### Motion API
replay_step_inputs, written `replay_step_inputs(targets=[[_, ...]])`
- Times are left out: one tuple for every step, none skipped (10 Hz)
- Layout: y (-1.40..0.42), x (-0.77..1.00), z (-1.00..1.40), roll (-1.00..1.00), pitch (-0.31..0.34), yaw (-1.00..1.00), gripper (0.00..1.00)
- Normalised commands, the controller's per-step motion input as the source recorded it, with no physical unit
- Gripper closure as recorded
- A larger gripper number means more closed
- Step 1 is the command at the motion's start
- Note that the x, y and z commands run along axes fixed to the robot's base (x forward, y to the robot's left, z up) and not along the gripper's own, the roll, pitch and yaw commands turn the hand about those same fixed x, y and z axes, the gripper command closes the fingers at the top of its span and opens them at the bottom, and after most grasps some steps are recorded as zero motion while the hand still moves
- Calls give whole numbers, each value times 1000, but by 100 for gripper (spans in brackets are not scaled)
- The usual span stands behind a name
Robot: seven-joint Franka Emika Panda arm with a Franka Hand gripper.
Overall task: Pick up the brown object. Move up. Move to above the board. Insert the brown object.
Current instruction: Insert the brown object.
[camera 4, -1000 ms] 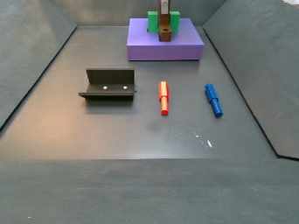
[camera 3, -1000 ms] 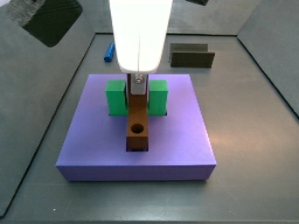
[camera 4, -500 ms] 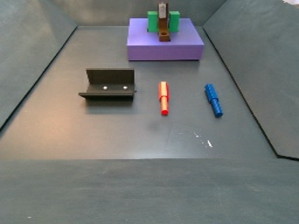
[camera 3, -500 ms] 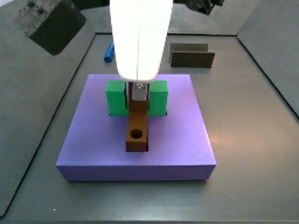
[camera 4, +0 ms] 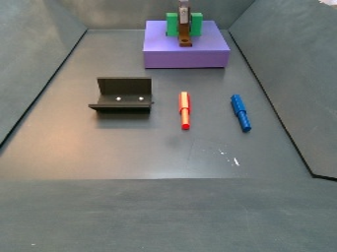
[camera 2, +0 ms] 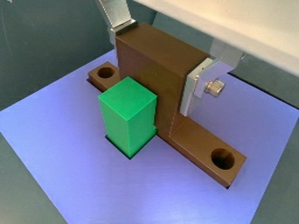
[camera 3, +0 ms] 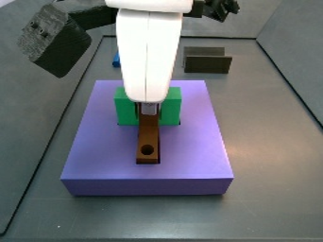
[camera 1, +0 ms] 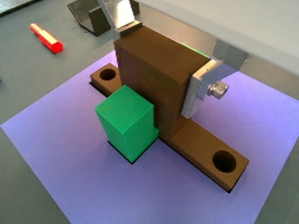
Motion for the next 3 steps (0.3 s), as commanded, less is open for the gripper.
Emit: replay_step_inputs(targets=[[-63, 0, -420, 157, -16, -49, 100], [0, 0, 0, -10, 0, 0, 100], [0, 0, 0, 0, 0, 0, 100]])
